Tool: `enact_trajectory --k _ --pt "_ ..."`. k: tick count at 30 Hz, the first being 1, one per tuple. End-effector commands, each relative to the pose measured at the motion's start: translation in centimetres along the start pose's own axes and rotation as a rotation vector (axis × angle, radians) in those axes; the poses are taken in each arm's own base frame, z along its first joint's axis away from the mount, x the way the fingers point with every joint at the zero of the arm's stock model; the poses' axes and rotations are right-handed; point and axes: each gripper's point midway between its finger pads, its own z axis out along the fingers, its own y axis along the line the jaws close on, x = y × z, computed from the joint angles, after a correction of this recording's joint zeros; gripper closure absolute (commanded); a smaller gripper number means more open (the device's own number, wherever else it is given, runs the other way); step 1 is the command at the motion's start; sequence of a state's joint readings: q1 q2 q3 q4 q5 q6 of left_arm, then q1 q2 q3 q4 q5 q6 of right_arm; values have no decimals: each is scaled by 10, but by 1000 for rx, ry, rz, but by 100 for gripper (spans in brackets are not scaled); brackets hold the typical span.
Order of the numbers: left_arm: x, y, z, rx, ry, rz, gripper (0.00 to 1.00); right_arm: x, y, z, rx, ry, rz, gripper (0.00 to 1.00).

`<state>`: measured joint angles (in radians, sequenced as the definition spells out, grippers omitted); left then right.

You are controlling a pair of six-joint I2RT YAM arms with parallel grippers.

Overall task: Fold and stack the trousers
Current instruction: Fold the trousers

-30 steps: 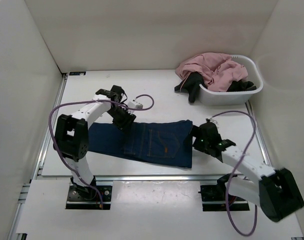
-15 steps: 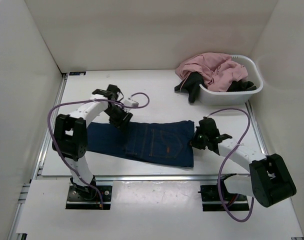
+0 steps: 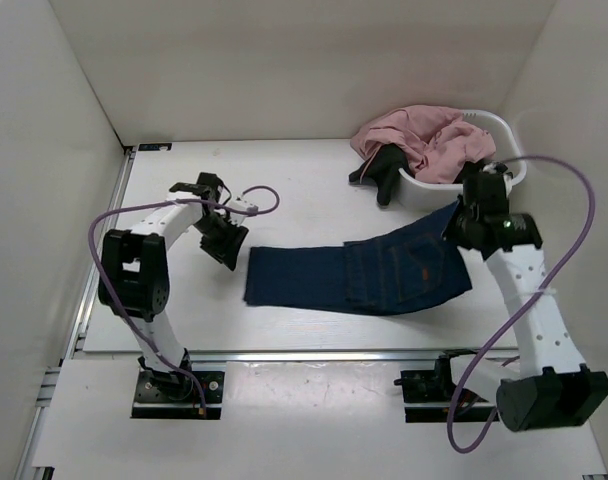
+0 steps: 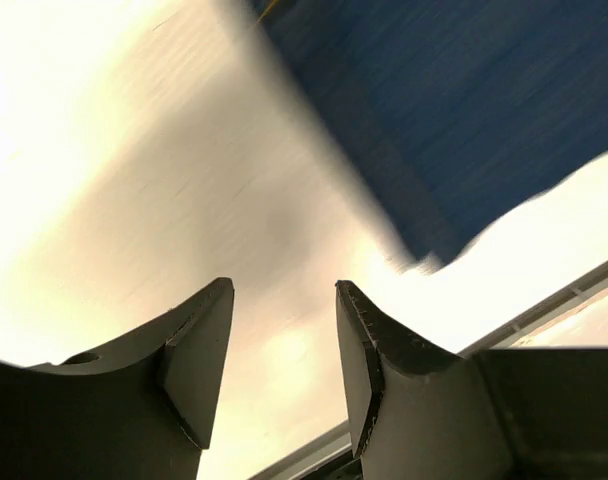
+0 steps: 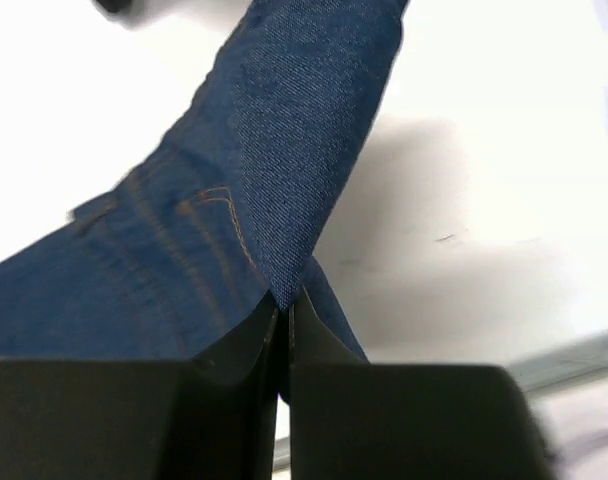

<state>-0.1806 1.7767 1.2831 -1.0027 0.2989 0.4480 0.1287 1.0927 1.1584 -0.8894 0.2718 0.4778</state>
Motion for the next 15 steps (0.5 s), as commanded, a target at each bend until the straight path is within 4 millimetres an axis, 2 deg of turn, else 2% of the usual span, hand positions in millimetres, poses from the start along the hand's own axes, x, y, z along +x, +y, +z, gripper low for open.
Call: enact_trajectory --k 1,2,3,4,5,6,7,8,9,10,12,13,15 --pt "-17 -23 14 58 -12 46 43 -25 -21 -44 169 17 -205 100" --pt "-22 -36 21 79 1 72 43 -28 -13 -45 187 48 -250 100" --pt "-27 -40 23 83 2 92 43 -53 4 -62 160 -24 -243 100" --pt "-30 -46 26 98 6 105 43 -51 29 -68 117 -28 -295 100" --pt "-34 -57 31 118 12 132 43 -48 49 -57 124 7 -310 100" --pt "-38 -60 37 135 20 139 42 -40 60 -58 132 33 -352 100" --pt "-41 -65 41 157 22 145 41 -30 94 -55 106 46 -419 100" --pt "-45 -71 43 201 9 142 41 -22 107 -52 114 49 -422 100" --pt "-50 -77 49 223 12 151 41 -6 124 -53 107 64 -468 100" --pt "-53 -81 52 236 15 160 41 3 142 -40 124 77 -471 100" --pt "-59 -78 57 236 15 160 41 25 163 -32 129 96 -427 100" --pt "-58 -76 65 242 35 151 41 45 185 -23 105 110 -449 100" --pt "-56 -74 74 249 54 143 41 64 212 -22 65 102 -430 100"
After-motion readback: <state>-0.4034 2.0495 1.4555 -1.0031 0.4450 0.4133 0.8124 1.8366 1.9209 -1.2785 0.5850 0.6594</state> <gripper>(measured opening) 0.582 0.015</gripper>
